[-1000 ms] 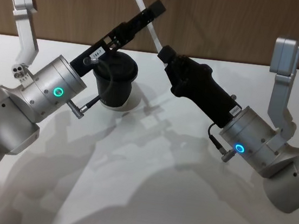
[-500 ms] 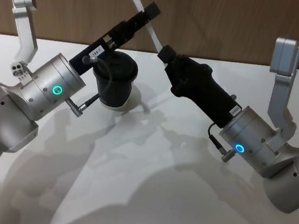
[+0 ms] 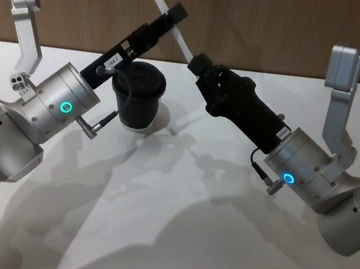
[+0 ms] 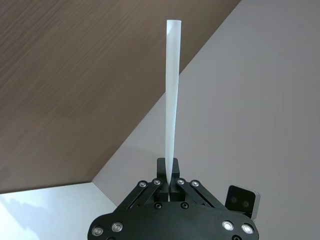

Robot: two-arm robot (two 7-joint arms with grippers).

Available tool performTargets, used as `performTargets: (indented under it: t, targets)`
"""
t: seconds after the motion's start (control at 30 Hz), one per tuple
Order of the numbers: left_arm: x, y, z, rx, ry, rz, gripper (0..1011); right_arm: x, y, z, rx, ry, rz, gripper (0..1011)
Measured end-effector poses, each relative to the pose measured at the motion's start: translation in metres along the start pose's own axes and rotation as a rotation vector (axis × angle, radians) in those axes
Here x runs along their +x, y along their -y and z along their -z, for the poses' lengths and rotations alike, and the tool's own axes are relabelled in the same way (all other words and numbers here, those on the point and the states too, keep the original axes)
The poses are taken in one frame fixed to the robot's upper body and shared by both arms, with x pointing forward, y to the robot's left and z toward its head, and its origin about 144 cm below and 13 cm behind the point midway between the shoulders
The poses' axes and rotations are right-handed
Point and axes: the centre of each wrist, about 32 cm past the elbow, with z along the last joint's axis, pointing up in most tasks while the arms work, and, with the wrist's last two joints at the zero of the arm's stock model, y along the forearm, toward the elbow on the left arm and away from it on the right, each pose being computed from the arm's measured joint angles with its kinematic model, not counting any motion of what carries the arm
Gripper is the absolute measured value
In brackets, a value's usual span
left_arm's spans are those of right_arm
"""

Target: Pick up the straw with one hand, pass it to the other hand, and insert it into the cup.

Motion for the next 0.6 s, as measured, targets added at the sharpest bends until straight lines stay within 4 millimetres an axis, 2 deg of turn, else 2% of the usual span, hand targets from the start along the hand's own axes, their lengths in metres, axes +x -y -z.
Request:
performTargets:
  t: [0.03,0.2,0.3,0.6]
  targets:
    - [0.0,0.0,0.0,0.0,0.001,0.0,16,0.0,0.0,0.0,0.0,0.0,0.0,111]
    - [-0.001,-0.001,-0.001,-0.001,0.01,-0.004,16,0.0,0.0,0.0,0.0,0.0,0.0,293]
    - [-0.002,-0.001,-0.003,0.001,0.024,-0.012,16,0.0,0.0,0.0,0.0,0.0,0.0,353]
    - [-0.008,-0.003,-0.011,0.021,0.113,-0.06,16,0.0,0.0,0.0,0.0,0.0,0.0,646]
